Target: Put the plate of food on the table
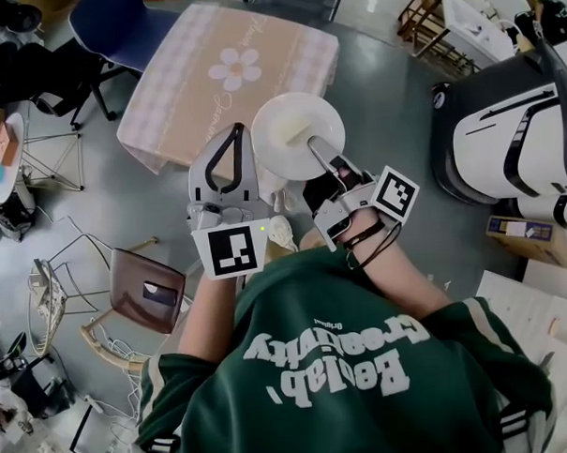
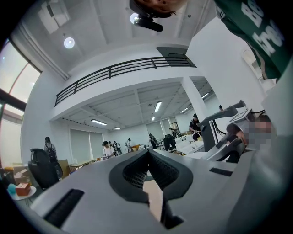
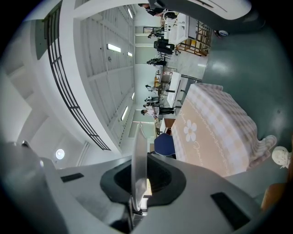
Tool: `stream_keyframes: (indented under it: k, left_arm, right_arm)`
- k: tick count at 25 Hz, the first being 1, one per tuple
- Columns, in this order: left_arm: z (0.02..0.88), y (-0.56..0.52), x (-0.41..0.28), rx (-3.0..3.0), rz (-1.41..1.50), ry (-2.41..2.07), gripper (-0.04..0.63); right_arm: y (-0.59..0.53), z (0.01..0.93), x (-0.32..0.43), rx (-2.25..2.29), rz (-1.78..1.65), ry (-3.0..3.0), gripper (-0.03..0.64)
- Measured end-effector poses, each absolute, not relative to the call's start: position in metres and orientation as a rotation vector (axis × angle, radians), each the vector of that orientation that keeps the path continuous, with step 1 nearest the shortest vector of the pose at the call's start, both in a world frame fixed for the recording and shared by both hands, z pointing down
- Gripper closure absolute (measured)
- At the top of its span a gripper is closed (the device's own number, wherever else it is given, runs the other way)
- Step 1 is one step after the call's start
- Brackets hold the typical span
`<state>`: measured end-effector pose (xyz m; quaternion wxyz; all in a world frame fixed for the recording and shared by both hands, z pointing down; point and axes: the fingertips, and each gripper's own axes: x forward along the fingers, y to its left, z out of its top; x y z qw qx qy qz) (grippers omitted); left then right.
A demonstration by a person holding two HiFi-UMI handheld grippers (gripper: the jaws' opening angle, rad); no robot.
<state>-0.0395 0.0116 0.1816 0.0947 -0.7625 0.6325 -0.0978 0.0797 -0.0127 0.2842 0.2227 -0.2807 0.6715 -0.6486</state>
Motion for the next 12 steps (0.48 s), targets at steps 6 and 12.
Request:
stream_keyframes:
  k: [6,12]
  left_arm:
    - [0.183,0.0115,-0.041,-2.306,-0.225,1.901,0.586]
    - [0.1779,0.0152,-0.0429,-2.29,-0.193,1.917,0.586]
  right_arm:
    - [-0.0133,0.2852,0.0817,-0.787,-1.786,1.851,0.594]
    - [-0.0138,0.2819,0.0824,-0.784,-1.776,1.857,0.594]
